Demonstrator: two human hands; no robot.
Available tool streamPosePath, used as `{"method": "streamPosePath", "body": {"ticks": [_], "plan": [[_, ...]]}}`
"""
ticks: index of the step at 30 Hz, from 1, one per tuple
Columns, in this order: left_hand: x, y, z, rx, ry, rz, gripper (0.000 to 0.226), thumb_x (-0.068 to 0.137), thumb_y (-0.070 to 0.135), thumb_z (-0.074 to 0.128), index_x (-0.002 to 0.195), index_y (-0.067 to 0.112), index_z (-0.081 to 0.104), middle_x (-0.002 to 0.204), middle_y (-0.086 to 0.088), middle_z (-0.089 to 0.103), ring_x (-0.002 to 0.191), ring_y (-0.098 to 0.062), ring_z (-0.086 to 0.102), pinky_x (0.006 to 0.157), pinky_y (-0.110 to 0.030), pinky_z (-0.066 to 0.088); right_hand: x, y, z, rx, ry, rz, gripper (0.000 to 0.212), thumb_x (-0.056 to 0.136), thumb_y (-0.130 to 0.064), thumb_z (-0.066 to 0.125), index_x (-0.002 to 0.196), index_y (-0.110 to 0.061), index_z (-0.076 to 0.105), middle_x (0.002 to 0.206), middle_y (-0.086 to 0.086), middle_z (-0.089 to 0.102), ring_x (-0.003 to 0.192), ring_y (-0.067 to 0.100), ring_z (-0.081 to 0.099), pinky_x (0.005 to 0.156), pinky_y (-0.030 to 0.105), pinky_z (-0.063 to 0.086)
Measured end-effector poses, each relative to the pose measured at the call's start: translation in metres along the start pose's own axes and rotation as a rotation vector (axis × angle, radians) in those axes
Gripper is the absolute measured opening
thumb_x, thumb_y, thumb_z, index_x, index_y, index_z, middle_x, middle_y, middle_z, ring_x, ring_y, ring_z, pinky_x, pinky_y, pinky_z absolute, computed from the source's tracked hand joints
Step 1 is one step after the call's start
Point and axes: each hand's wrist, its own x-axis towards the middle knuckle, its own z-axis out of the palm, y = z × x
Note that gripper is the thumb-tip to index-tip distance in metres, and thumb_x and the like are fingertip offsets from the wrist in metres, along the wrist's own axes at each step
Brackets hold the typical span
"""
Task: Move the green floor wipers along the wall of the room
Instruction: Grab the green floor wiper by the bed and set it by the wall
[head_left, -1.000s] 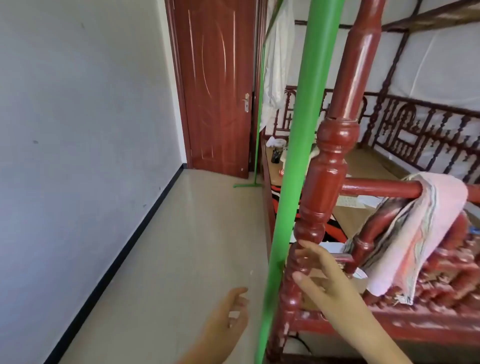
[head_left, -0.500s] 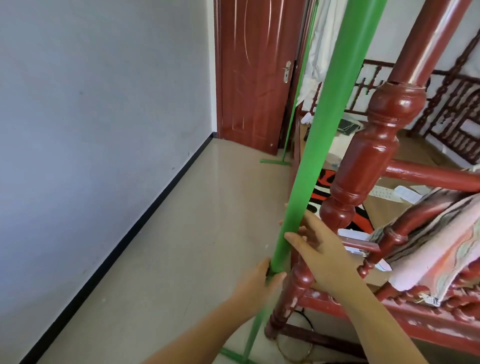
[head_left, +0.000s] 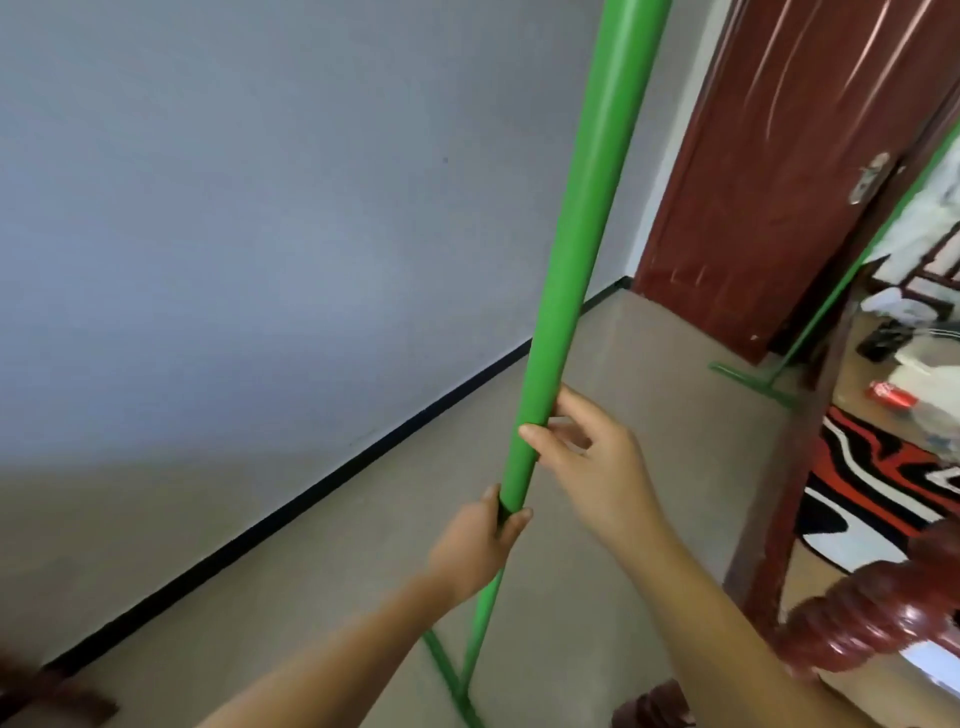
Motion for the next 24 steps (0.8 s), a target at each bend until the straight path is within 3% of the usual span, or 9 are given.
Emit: {"method": "streamPosePath", "body": {"ticks": [5,10,15,19,24], "plan": [[-0.001,-0.047,-0.07,0.005,0.097,-0.07,0.024,0.089,0.039,0.044,0.087,0.016,0.039,0.072,-0.009,0.051,0.066,-0.029,0.051,0.067,-0.044,0.045,0.037,-0.02,0.079,0.056,-0.074,-0.055,0.023,0.074,-0.026,0.063,0.095,-0.034,0.064,0.083,-0.004,0.069,0.084,0.019,0.066,0.081,0.05,0.055],[-0.002,-0.096,-0.144,-0.02,0.181,-0.123,0.028,0.089,0.037,0.045,0.09,0.009,0.043,0.079,-0.016,0.056,0.073,-0.032,0.054,0.071,-0.045,0.046,0.074,-0.042,0.161,0.093,-0.158,-0.1,0.016,0.077,-0.021,0.062,0.087,-0.034,0.063,0.079,-0.011,0.068,0.081,0.016,0.067,0.077,0.05,0.056],[-0.006,-0.135,-0.208,-0.038,0.282,-0.188,0.018,0.09,0.029,0.046,0.087,0.012,0.04,0.075,-0.008,0.053,0.073,-0.029,0.051,0.068,-0.04,0.043,0.11,-0.06,0.238,0.155,-0.243,-0.105,0.018,0.071,-0.032,0.061,0.087,-0.039,0.063,0.079,-0.019,0.067,0.083,0.021,0.068,0.078,0.051,0.056],[-0.014,-0.165,-0.25,-0.06,0.376,-0.278,0.021,0.089,0.026,0.047,0.089,0.005,0.043,0.086,-0.022,0.061,0.08,-0.037,0.057,0.074,-0.046,0.047,0.131,-0.074,0.292,0.185,-0.333,-0.135,0.021,0.074,-0.025,0.064,0.084,-0.043,0.06,0.084,-0.015,0.066,0.083,0.022,0.068,0.077,0.05,0.057],[-0.035,-0.196,-0.288,-0.114,0.533,-0.393,0.025,0.089,0.025,0.048,0.093,0.001,0.045,0.09,-0.025,0.062,0.083,-0.038,0.058,0.075,-0.045,0.048,0.146,-0.092,0.354,0.184,-0.497,-0.168,0.021,0.077,-0.021,0.066,0.084,-0.038,0.055,0.089,-0.01,0.063,0.081,0.022,0.069,0.074,0.049,0.057]]}}
